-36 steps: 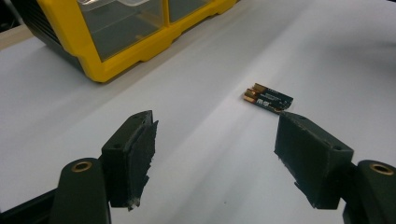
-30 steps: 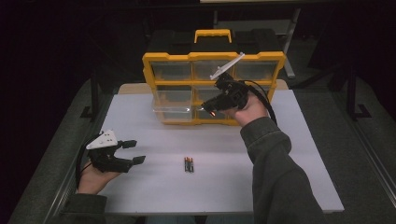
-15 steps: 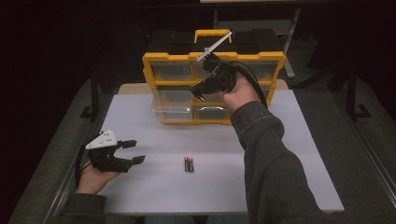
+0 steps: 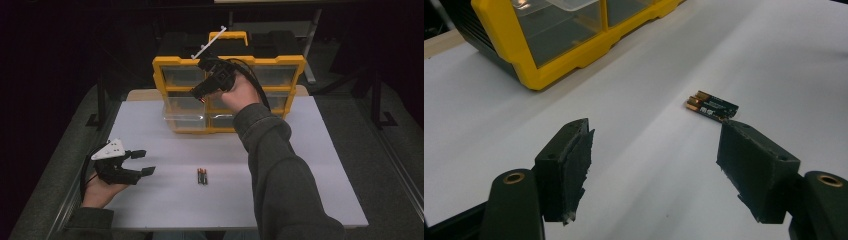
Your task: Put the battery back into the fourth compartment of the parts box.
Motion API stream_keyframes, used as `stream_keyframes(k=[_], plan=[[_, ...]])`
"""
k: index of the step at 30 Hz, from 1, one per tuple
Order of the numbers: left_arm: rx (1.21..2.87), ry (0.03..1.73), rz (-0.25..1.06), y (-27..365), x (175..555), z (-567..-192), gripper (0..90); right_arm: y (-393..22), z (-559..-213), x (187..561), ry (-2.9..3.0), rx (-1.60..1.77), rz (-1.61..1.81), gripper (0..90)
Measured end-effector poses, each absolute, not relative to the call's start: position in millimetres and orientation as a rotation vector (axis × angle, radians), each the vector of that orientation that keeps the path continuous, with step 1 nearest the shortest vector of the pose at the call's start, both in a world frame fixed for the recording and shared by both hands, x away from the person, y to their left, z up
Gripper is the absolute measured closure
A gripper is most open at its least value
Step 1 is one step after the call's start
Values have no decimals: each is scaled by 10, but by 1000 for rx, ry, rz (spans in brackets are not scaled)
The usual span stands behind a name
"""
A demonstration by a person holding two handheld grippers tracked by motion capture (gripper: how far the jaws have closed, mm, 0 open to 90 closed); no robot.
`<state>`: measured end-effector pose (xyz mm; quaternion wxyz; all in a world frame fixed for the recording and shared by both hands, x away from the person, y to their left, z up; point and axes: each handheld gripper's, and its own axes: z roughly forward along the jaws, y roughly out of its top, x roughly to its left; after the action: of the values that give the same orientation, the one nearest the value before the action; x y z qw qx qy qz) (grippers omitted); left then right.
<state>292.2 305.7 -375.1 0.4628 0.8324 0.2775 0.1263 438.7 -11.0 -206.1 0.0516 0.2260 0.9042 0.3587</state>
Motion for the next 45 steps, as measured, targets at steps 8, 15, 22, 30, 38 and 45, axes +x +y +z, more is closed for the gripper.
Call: stream_keyframes(k=[8,15,22,30,38,45], plan=[[2045,682,311,3056,2925,-3752,296,65,-2216,4461,2765,704,1028,761],[2040,682,315,3073,2924,-3740,294,176,-2371,4498,2784,717,984,761],[2042,694,303,3062,2924,-3749,292,201,-2481,4541,2792,751,980,692],[2045,689,309,3062,2926,-3753,291,147,-2436,4500,2763,783,1017,694],[2047,687,307,3059,2928,-3758,291,-34,-2339,4375,2737,786,1069,680],[2056,687,306,3048,2930,-3760,289,-320,-2319,4194,2687,819,1135,677]])
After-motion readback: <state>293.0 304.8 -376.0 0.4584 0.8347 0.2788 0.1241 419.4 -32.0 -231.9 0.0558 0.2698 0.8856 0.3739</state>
